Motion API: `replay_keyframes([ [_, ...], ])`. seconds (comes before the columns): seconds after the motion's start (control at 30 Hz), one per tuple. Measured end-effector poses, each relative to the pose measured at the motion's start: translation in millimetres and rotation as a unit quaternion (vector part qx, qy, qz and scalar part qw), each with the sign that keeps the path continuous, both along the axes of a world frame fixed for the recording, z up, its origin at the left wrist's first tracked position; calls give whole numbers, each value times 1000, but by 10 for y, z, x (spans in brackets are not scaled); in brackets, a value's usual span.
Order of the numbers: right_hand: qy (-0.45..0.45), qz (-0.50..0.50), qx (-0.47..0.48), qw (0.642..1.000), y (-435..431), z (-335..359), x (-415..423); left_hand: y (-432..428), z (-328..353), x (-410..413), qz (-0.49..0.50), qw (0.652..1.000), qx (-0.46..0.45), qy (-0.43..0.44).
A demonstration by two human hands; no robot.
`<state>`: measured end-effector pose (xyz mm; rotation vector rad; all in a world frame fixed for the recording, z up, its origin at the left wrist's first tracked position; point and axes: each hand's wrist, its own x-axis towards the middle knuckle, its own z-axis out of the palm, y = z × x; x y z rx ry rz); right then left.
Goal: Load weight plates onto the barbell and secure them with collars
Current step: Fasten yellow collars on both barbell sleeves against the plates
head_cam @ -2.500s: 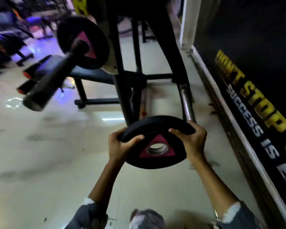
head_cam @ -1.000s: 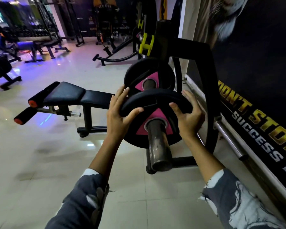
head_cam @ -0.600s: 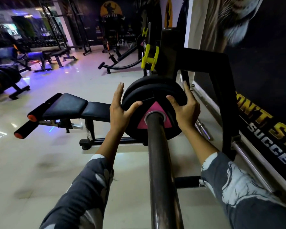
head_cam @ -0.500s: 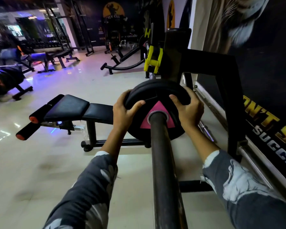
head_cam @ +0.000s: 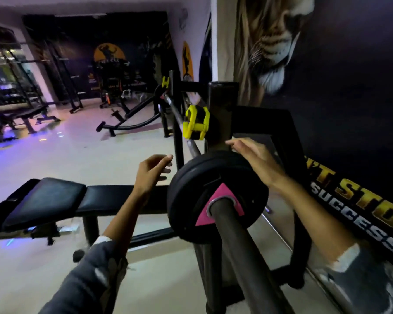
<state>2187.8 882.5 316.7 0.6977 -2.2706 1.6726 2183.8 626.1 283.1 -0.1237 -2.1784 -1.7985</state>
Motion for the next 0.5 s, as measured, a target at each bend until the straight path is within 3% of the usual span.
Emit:
replay_keyframes([
  [0.13,30,-59,137,988,-289,345,148,-118,314,-536,-66,997,-40,-13],
  [0.3,-20,-165,352,921,-595,398,309,80,575,-895,-155,985,-41,-64],
  [0.4,-7,-204,373,905,-700,352,369,304,572,-953,-178,984,6,-29],
  [0.5,-15,-219,363,906,-713,358,411,418,605,-946,-164,978,107,-71],
])
